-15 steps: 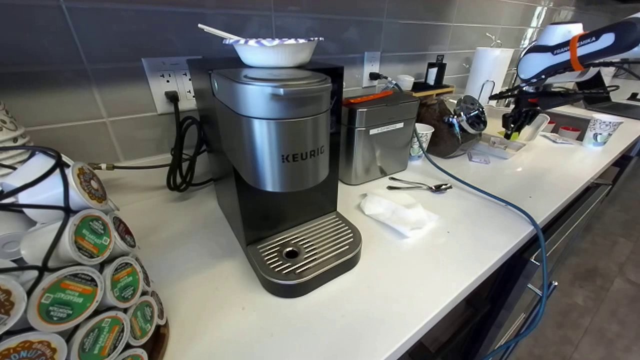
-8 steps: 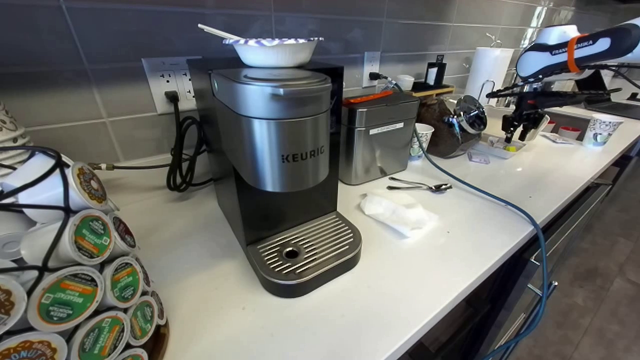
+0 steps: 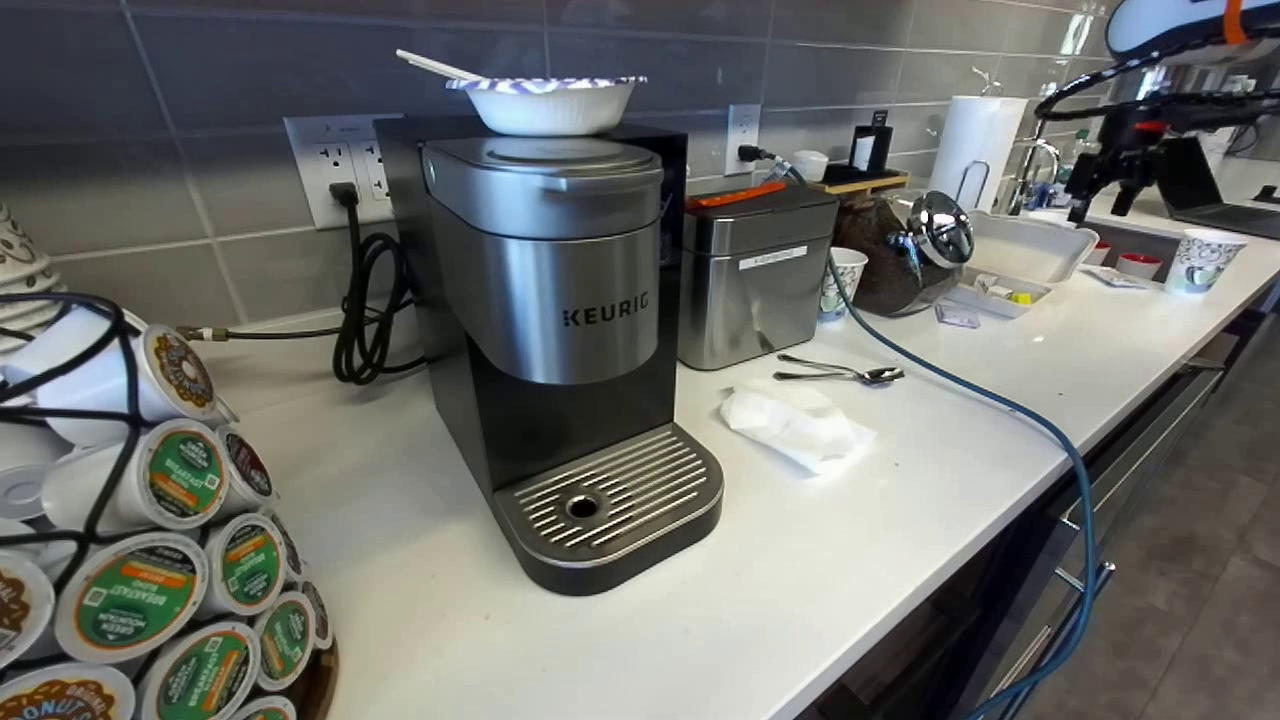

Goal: Put the yellow object into the take-away food container

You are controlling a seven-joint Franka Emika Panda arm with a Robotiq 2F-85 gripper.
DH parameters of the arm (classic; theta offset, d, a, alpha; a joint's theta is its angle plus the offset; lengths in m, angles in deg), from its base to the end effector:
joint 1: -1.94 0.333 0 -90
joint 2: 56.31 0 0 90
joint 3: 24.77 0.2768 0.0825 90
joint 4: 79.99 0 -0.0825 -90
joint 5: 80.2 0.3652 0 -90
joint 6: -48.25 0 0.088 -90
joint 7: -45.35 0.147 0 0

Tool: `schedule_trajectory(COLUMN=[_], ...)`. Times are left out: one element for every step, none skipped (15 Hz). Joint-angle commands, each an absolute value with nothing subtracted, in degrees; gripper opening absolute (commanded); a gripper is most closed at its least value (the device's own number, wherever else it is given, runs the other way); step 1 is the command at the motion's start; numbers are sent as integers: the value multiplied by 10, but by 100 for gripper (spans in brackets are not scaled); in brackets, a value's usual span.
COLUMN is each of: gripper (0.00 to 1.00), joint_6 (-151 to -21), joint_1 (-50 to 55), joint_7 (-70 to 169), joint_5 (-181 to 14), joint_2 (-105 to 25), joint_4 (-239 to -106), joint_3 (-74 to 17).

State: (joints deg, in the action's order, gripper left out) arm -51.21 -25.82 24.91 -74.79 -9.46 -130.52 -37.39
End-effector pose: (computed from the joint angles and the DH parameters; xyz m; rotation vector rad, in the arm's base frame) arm 0.5924 -0.4168 0.3604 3.0276 -0.4406 0.0179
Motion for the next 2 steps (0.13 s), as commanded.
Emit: schedule_trajectory(gripper=[100, 100], joint_6=[-510, -510], joint_1=[-261, -262], joint_7=[215, 191], joint_5=[-748, -748], joint_2=[-114, -133], joint_4=[-1325, -1346], joint_3=[-373, -373])
